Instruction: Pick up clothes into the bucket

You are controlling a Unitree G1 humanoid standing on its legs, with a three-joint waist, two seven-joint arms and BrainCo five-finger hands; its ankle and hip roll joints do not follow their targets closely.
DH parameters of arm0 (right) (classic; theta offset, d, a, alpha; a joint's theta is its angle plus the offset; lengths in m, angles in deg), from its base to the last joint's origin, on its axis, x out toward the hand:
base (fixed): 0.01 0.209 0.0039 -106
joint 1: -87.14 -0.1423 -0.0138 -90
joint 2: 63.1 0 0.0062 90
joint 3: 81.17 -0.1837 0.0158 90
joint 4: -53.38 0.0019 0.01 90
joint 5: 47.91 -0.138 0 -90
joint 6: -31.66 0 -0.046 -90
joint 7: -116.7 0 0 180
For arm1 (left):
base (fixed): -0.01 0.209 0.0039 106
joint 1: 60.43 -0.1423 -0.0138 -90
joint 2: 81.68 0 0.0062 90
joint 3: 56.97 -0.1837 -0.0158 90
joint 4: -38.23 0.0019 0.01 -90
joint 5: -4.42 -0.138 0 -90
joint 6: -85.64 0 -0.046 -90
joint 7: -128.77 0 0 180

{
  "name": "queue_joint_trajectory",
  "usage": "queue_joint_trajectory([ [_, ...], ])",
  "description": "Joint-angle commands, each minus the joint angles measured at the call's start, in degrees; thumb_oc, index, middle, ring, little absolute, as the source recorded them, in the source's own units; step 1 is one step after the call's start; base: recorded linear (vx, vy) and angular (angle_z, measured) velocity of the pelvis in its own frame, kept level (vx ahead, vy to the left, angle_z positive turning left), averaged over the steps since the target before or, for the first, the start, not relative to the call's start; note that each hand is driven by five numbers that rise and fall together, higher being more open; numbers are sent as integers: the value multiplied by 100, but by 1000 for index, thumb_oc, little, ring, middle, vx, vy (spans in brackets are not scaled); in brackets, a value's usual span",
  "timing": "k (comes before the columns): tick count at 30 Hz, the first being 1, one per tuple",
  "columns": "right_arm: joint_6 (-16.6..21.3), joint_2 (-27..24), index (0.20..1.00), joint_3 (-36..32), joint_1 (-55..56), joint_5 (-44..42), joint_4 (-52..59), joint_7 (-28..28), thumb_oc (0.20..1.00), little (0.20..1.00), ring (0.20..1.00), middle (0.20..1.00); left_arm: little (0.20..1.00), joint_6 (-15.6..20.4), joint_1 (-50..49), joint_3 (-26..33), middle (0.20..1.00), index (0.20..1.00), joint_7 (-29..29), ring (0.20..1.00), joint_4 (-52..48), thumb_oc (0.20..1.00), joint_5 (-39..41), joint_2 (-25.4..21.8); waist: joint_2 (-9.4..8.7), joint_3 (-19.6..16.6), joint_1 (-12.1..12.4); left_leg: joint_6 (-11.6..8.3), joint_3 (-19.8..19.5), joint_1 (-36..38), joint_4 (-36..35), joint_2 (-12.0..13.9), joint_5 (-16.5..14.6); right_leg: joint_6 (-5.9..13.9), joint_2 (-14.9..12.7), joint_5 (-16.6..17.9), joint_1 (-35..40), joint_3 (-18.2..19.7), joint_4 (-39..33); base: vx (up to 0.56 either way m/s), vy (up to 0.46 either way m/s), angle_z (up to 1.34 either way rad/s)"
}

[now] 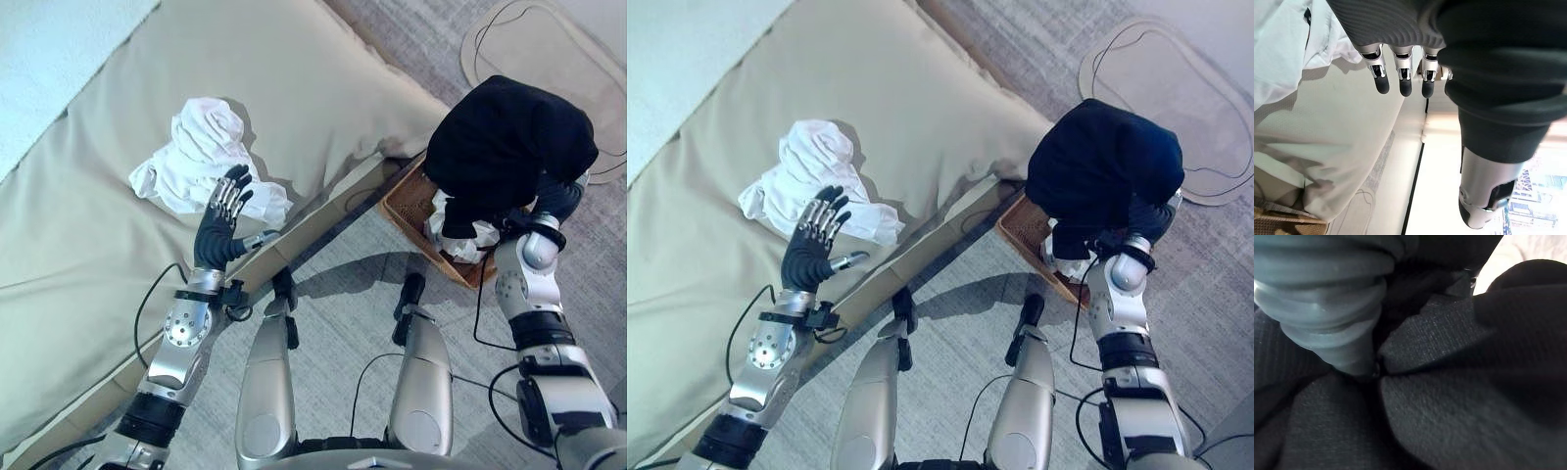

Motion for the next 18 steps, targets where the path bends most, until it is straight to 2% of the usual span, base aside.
queue_joint_trajectory([
  [1, 351, -630, 200, 64, -548, 76, -245, 290, 200, 200, 200, 200, 1000, 430, -155, 151, 1000, 1000, -294, 1000, -562, 1000, -12, -175, 12, -323, -52, -115, -122, -368, 594, 8, -510, 45, 144, 355, -308, 288, -309, -44, 31, 1],
  [12, -86, -1602, 200, 315, -1381, -157, -2357, 405, 200, 200, 200, 200, 1000, 396, -126, -93, 1000, 1000, -578, 1000, -567, 1000, -100, -288, 268, -115, -75, -120, -83, -1214, 950, 5, -556, -5, 173, 238, -1278, 552, 180, -20, 11, 0],
  [13, -130, -1689, 200, 333, -1425, -164, -2488, 402, 200, 200, 200, 200, 1000, 388, -129, -115, 1000, 1000, -577, 1000, -598, 1000, -99, -313, 300, -140, -65, -161, -125, -1198, 955, 18, -692, 57, 195, 93, -1284, 600, 242, 67, 4, -2],
  [14, -171, -1774, 200, 382, -1489, -157, -2638, 389, 200, 200, 200, 200, 1000, 385, -114, -152, 1000, 1000, -578, 1000, -643, 1000, -107, -327, 326, -136, -57, -157, -134, -1255, 975, 8, -694, 55, 197, 82, -1370, 621, 282, -7, 11, -4],
  [15, -199, -1855, 200, 472, -1572, -122, -2727, 377, 200, 200, 200, 200, 1000, 391, -97, -188, 1000, 1000, -576, 1000, -683, 1000, -96, -325, 343, -96, -58, -116, -86, -1383, 1006, -4, -558, -10, 170, 202, -1489, 618, 287, -4, 3, -3],
  [16, -244, -1875, 200, 586, -1549, -8, -2715, 327, 200, 200, 200, 200, 1000, 381, -88, -208, 1000, 1000, -569, 1000, -698, 1000, -84, -336, 357, -119, -41, -150, -127, -1358, 1033, 8, -703, 46, 200, 48, -1477, 674, 350, -1, 8, -5],
  [18, -410, -1960, 200, 933, -1475, 415, -2710, 158, 200, 200, 200, 200, 1000, 388, -55, -248, 1000, 1000, -560, 1000, -747, 1000, -49, -326, 353, -87, -37, -143, -138, -1455, 1158, 6, -758, 35, 212, -2, -1597, 723, 486, 34, -7, -5],
])
